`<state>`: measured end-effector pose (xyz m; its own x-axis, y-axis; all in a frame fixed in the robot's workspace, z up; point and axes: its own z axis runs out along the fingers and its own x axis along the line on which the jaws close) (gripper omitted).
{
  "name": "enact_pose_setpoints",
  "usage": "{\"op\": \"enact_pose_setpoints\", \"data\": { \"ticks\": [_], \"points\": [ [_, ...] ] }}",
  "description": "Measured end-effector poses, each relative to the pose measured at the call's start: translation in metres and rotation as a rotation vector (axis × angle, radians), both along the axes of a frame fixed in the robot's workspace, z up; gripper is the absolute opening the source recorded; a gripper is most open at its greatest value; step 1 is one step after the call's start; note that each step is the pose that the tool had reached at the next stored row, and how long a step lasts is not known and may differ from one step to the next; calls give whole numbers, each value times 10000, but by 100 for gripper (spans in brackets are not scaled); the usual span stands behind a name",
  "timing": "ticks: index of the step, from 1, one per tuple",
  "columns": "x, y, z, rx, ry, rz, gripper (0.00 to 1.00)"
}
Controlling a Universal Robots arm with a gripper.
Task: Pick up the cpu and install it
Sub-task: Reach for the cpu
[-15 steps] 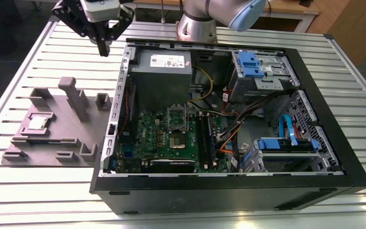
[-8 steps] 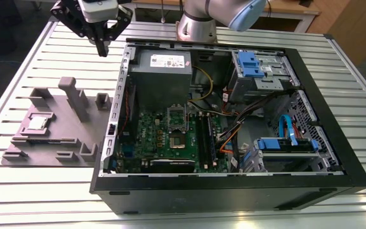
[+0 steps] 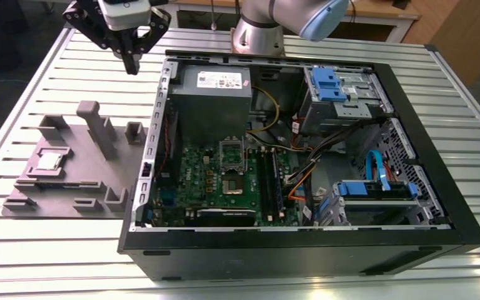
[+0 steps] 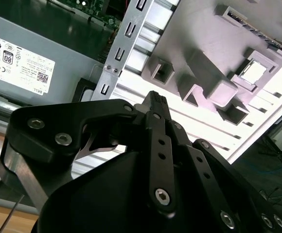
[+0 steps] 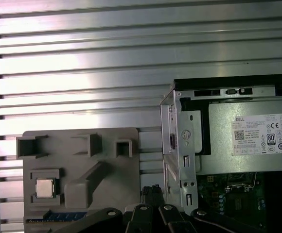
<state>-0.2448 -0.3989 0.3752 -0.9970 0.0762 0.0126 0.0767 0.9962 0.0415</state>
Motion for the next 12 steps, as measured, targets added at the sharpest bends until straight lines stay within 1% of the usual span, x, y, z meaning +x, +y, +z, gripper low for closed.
{"op": "enact_pose_setpoints", "data": {
  "ticks": [12],
  "points": [
    [-55, 0, -16, 0, 30, 0, 10]
  ]
}}
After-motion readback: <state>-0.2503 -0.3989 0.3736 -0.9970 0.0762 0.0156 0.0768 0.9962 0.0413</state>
